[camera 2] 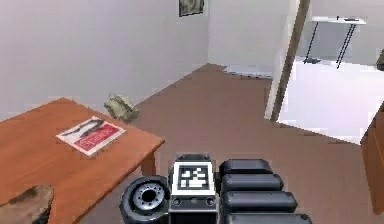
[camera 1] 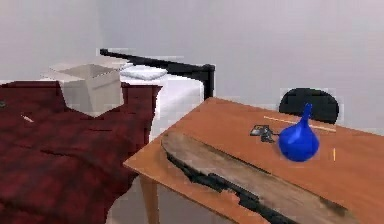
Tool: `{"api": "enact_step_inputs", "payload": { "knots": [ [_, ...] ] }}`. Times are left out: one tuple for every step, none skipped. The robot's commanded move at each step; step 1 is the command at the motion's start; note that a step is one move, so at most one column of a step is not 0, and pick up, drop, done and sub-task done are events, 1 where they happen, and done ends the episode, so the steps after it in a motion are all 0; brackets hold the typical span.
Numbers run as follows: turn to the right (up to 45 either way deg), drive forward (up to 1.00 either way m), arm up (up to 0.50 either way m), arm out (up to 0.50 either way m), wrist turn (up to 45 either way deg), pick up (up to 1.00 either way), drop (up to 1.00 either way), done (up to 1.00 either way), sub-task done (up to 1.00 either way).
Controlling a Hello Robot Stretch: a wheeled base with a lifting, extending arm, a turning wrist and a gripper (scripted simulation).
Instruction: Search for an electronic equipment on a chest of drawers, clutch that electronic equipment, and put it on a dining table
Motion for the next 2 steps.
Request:
{"api": "enact_step_inputs", "payload": {
  "knots": [
    [-18.0,0.0,0.0,0.0,0.0,0.0,0.0,0.0,0.0],
    [6.0,0.0,0.0,0.0,0.0,0.0,0.0,0.0,0.0]
  ]
}}
